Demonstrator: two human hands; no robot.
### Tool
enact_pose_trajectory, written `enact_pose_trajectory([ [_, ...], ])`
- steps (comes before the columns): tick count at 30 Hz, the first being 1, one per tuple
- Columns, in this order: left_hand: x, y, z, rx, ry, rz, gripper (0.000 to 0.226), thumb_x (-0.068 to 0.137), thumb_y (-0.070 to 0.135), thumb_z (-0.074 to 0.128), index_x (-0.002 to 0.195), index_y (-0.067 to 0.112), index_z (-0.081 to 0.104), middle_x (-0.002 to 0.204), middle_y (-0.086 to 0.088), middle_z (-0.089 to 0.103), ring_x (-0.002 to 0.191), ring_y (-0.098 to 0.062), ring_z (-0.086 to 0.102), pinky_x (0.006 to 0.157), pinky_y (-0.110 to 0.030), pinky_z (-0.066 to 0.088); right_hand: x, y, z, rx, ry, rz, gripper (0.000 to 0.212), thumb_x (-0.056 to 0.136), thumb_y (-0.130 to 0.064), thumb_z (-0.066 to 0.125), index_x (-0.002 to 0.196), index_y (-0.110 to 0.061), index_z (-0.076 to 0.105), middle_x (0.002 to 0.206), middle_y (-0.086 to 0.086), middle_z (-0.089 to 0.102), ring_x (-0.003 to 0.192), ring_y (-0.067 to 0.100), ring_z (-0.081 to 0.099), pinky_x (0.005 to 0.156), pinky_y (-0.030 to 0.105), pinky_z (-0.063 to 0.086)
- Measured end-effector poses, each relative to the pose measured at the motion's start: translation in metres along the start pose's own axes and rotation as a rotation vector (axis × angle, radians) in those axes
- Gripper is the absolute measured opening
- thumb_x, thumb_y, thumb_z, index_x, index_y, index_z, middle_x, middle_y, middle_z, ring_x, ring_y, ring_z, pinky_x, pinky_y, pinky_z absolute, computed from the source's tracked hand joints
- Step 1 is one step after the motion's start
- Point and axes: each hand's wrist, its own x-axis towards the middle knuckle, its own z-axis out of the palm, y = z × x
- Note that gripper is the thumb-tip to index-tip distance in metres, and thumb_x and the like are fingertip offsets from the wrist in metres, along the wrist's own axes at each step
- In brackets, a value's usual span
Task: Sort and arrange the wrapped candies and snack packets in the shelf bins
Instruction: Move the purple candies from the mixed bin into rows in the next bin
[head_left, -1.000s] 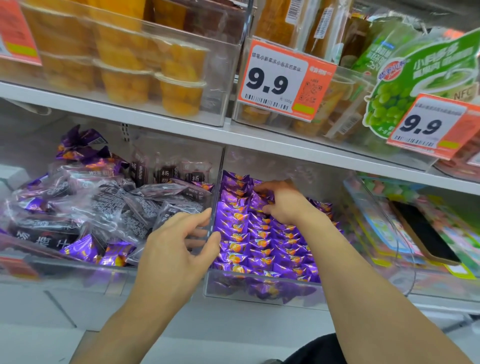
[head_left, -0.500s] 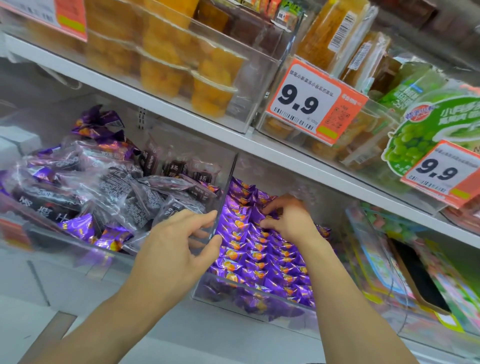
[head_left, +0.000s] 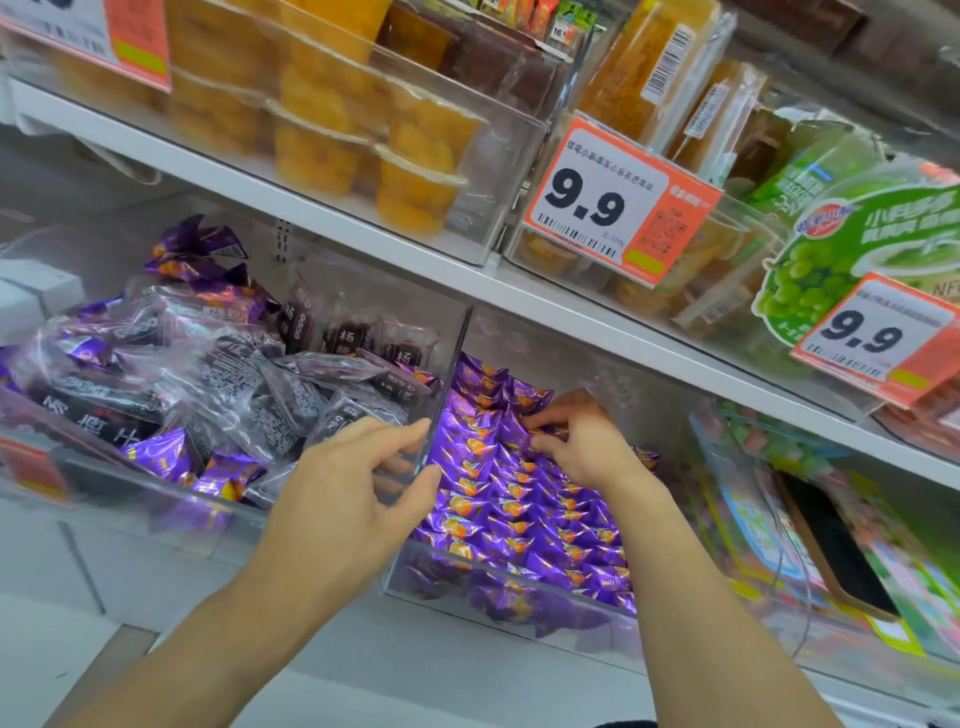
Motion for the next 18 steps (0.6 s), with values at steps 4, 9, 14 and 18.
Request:
enact_pose_trajectory([
  [4, 0.001, 0.001, 0.000, -0.004, -0.004, -0.022, 0.036, 0.081, 0.016, 0.077, 0.117, 0.020, 0.073, 0.090, 0.018, 0.062, 0.079, -0.002, 0.064, 0.066, -0.006, 0.048, -0.002, -0.001, -0.001, 0.017, 0.018, -0.006, 0.021, 0.089, -0.018, 0.073, 0.110, -0.019, 0.076, 0.101, -0.005, 0.049, 0.086, 0.012, 0.053, 0.077, 0.020, 0.039],
  [9, 0.002, 0.002, -0.002, -0.044, -0.016, -0.092, 0.036, 0.078, 0.016, 0.080, 0.113, 0.024, 0.072, 0.088, 0.014, 0.065, 0.076, -0.003, 0.064, 0.064, -0.009, 0.050, -0.008, 0.006, -0.010, 0.095, 0.072, 0.067, 0.026, 0.085, -0.033, 0.077, 0.109, -0.026, 0.071, 0.113, -0.001, 0.061, 0.094, 0.014, 0.061, 0.072, 0.020, 0.042],
  [14, 0.010, 0.008, -0.012, -0.123, -0.121, -0.187, 0.027, 0.079, 0.026, 0.079, 0.104, 0.030, 0.069, 0.089, 0.010, 0.068, 0.072, -0.003, 0.066, 0.067, -0.014, 0.054, -0.030, -0.028, -0.029, 0.304, 0.182, 0.007, 0.008, 0.088, -0.025, 0.074, 0.093, -0.030, 0.070, 0.092, -0.013, 0.070, 0.081, 0.002, 0.064, 0.067, 0.013, 0.045],
  [18, 0.022, 0.013, -0.043, 0.038, -0.024, -0.093, 0.007, 0.083, 0.022, 0.073, 0.089, 0.026, 0.073, 0.074, 0.013, 0.070, 0.074, -0.003, 0.064, 0.066, -0.010, 0.050, -0.058, -0.087, -0.034, 0.562, 0.211, -0.141, 0.009, 0.088, -0.016, 0.074, 0.087, -0.024, 0.070, 0.080, -0.009, 0.070, 0.074, 0.006, 0.063, 0.068, 0.019, 0.052],
])
